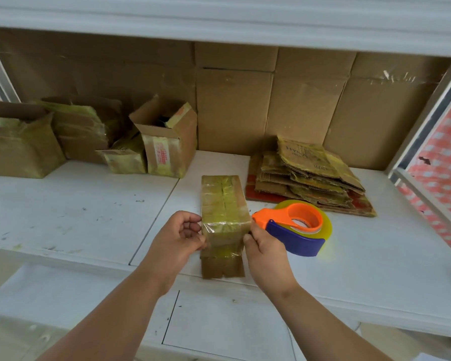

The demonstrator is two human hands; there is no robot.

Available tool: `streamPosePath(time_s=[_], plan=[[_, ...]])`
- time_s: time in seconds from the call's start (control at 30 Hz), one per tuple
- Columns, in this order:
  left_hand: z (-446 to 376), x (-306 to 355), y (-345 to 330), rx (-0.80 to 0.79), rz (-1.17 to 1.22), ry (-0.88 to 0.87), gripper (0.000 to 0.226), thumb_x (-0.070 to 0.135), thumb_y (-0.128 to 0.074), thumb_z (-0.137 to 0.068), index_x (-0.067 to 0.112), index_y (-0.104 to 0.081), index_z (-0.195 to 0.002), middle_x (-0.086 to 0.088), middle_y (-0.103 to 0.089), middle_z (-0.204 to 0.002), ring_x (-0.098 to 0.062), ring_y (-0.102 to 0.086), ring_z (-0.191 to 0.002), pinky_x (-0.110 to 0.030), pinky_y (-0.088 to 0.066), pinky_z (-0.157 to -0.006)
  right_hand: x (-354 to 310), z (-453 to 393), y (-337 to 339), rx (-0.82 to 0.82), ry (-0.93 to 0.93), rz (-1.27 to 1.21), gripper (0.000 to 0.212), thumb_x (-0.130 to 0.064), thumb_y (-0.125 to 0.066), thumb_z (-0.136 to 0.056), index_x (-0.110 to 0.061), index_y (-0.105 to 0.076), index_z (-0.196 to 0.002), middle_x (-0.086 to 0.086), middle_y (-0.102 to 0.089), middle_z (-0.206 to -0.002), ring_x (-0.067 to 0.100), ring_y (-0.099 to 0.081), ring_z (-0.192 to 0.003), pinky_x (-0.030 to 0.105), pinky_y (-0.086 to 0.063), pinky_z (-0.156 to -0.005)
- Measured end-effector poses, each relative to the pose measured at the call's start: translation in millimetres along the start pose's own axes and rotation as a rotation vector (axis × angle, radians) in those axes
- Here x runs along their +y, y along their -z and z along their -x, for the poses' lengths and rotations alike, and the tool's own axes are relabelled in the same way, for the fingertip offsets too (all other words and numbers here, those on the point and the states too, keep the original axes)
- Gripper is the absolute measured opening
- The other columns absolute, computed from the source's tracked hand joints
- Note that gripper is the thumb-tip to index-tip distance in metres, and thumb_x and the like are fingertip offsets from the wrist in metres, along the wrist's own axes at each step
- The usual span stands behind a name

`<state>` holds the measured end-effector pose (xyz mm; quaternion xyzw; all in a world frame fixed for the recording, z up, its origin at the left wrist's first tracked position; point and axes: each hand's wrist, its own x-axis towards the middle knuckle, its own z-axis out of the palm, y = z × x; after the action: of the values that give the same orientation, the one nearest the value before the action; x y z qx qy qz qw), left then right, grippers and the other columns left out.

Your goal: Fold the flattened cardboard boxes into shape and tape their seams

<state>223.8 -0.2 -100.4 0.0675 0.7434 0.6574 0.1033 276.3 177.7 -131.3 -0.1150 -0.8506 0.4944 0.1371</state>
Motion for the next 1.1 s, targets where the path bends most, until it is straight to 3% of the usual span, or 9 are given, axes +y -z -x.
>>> streamPosePath(time_s=[0.1, 0.27, 0.5, 0.6, 0.7, 0.73, 0.83, 0.97, 1.1], plan=[[-1, -2, 3, 0.009, -0.055, -0.036, 0.031, -0.008, -0.067, -0.086, 0.016, -0.060, -0.106, -0.014, -0.060, -0.099, -0.025, -0.065, -0.086, -0.036, -0.060, -0.082, 1, -5, 2, -0.005, 0.020, 0.079, 0.029, -0.020, -0.052, -0.101, -0.016, -0.062, -0.128, -0.010, -0.067, -0.100, 0.000, -0.057, -0.083, 0.002, -0.040, -0.068], [-6, -8, -2, 0.069, -0.268, -0.136, 0.032, 0.007, -0.077, -0.081, 0.027, -0.056, -0.097, -0.007, -0.063, -0.086, -0.031, -0.066, -0.079, -0.046, -0.060, -0.075, 1, -6, -1, 0.026, 0.023, 0.096, 0.035, -0.026, -0.059, -0.098, -0.027, -0.061, -0.133, -0.012, -0.071, -0.110, 0.003, -0.064, -0.099, 0.017, -0.052, -0.086], [-8, -7, -4, 0.068, -0.403, -0.171, 0.034, 0.013, -0.078, -0.081, 0.026, -0.050, -0.094, -0.007, -0.062, -0.079, -0.014, -0.057, -0.066, -0.044, -0.058, -0.069, 1, -6, 5, 0.018, 0.063, 0.031, 0.022, -0.016, -0.063, -0.094, -0.024, -0.071, -0.113, -0.017, -0.072, -0.095, -0.008, -0.064, -0.088, 0.004, -0.045, -0.073], [-10, -3, 5, -0.041, -0.311, -0.084, 0.031, 0.000, -0.070, -0.084, 0.021, -0.055, -0.101, -0.009, -0.061, -0.082, -0.016, -0.063, -0.069, -0.045, -0.060, -0.078, 1, -6, 12, -0.029, 0.117, -0.037, 0.040, -0.005, -0.052, -0.092, -0.033, -0.070, -0.114, -0.017, -0.073, -0.099, -0.001, -0.066, -0.097, 0.016, -0.051, -0.083], [-8, 6, 13, -0.138, -0.028, 0.040, 0.016, 0.000, -0.050, -0.097, 0.010, -0.057, -0.107, -0.015, -0.058, -0.090, -0.029, -0.072, -0.080, -0.041, -0.059, -0.085, 1, -5, 16, -0.034, 0.124, -0.129, 0.034, -0.021, -0.044, -0.092, -0.037, -0.071, -0.106, -0.015, -0.073, -0.096, 0.010, -0.067, -0.097, 0.028, -0.055, -0.086], [-8, 9, 13, -0.136, 0.015, 0.054, 0.010, 0.009, -0.049, -0.100, 0.008, -0.057, -0.106, -0.017, -0.057, -0.090, -0.030, -0.072, -0.079, -0.041, -0.059, -0.085, -1, -4, 16, -0.029, 0.123, -0.132, 0.026, -0.029, -0.047, -0.095, -0.038, -0.071, -0.098, -0.017, -0.072, -0.089, 0.008, -0.066, -0.092, 0.026, -0.056, -0.081], [-7, 8, 7, -0.091, -0.181, -0.031, 0.030, 0.038, -0.061, -0.094, 0.010, -0.054, -0.097, -0.010, -0.061, -0.082, -0.025, -0.073, -0.072, -0.038, -0.059, -0.079, -7, -5, 12, -0.004, 0.130, -0.071, 0.020, -0.038, -0.057, -0.098, -0.039, -0.064, -0.079, -0.021, -0.066, -0.069, -0.002, -0.062, -0.075, 0.012, -0.046, -0.063], [-10, 4, 3, -0.004, -0.364, -0.107, 0.032, 0.038, -0.075, -0.084, 0.017, -0.053, -0.092, -0.005, -0.066, -0.082, -0.016, -0.071, -0.061, -0.030, -0.054, -0.063, -7, -9, 9, 0.012, 0.102, -0.056, 0.014, -0.031, -0.067, -0.093, -0.041, -0.065, -0.083, -0.022, -0.067, -0.070, -0.011, -0.061, -0.075, 0.007, -0.043, -0.063], [-13, 3, 2, 0.053, -0.470, -0.215, 0.034, 0.036, -0.079, -0.080, 0.019, -0.052, -0.090, -0.003, -0.068, -0.074, -0.011, -0.068, -0.055, -0.033, -0.057, -0.061, -7, -13, 13, -0.023, 0.094, -0.043, 0.018, -0.027, -0.068, -0.092, -0.040, -0.066, -0.081, -0.030, -0.064, -0.064, -0.010, -0.060, -0.069, 0.007, -0.042, -0.061]])
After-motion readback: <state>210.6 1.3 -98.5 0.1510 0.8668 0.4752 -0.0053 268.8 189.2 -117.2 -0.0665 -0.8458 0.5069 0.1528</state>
